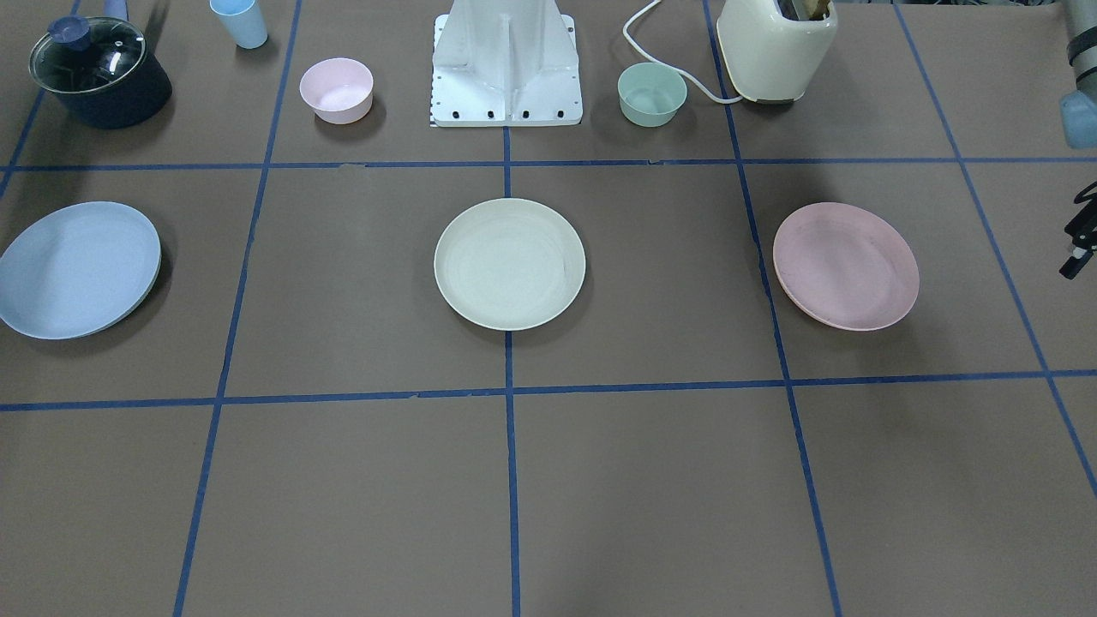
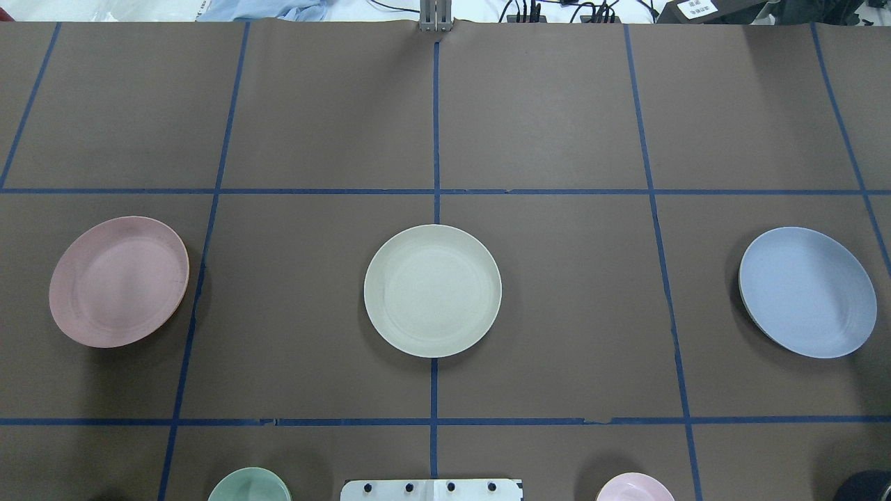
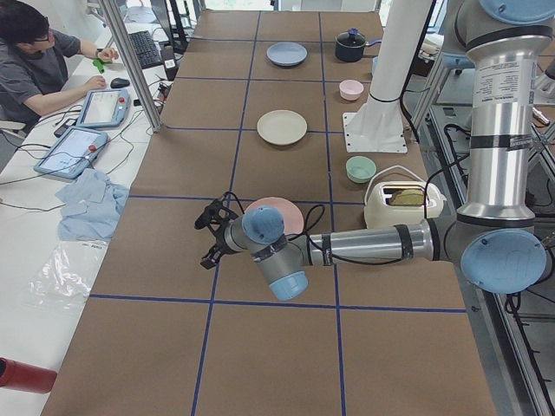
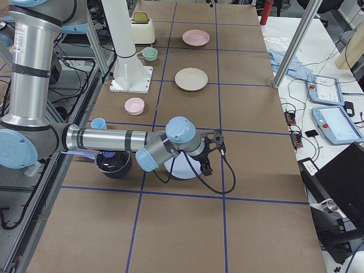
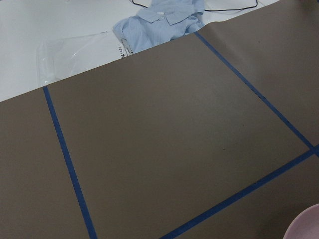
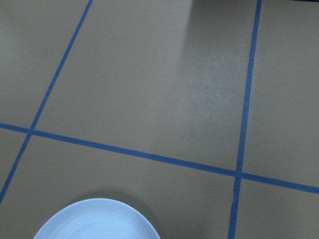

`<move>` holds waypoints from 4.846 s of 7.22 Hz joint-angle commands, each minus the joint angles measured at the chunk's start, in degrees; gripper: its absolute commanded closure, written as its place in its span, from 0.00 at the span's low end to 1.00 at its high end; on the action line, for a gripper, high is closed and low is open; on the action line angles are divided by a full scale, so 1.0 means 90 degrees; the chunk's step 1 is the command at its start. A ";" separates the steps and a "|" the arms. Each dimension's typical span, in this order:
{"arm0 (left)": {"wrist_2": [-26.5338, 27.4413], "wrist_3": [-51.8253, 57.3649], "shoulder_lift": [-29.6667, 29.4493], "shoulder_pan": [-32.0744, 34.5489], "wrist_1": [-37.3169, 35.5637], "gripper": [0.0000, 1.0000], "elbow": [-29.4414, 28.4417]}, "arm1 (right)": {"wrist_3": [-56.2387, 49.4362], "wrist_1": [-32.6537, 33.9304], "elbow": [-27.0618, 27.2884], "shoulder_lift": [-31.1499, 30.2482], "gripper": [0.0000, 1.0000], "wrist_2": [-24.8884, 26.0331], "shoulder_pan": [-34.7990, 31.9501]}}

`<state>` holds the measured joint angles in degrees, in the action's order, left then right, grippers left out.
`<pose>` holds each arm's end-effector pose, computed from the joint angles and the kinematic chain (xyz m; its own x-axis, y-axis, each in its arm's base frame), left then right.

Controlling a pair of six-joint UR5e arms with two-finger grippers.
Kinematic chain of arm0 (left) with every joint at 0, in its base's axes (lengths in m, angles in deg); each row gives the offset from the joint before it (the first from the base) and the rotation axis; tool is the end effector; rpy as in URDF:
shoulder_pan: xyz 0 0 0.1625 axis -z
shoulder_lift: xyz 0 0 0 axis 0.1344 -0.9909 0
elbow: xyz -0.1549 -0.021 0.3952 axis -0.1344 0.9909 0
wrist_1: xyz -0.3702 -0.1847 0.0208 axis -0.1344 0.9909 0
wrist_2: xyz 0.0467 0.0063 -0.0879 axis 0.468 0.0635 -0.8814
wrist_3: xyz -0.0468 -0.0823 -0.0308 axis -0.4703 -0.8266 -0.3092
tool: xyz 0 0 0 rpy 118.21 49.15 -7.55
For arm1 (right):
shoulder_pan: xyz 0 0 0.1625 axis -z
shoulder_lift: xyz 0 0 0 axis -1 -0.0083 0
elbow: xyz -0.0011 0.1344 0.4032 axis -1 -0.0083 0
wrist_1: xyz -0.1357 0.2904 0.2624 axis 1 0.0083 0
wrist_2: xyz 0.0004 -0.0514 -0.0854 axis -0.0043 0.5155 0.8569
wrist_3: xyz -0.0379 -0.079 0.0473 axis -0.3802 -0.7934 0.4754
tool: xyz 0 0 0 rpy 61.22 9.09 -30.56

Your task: Stack three plates with pink and blue

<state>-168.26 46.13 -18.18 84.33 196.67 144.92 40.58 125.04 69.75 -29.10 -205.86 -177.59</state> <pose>0.0386 -0.4767 0.6306 0.6230 0.3958 -0.6747 0.2142 0.7432 0.6338 0.0439 -0.4344 0.5826 0.6250 -0.2127 0.7511 -0.1643 0.9048 0.3929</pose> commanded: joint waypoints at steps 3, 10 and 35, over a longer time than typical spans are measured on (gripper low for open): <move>0.1016 -0.2394 0.0313 -0.1732 0.0825 0.13 -0.0128 | 0.0000 -0.0018 0.0000 -0.0026 0.00 -0.0027 0.0000; 0.1855 -0.3198 0.0597 -0.3287 0.1236 0.60 -0.0079 | 0.0010 -0.0301 -0.0039 -0.0309 0.00 -0.0037 0.0000; 0.3350 -0.5356 -0.3221 -0.5670 -0.4106 0.54 0.1767 | 0.0010 -0.0311 -0.0127 -0.0329 0.00 -0.0193 0.0000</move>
<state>-138.18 -2.17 -47.17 33.42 159.72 160.81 40.67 122.24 68.63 -32.06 -207.66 -177.59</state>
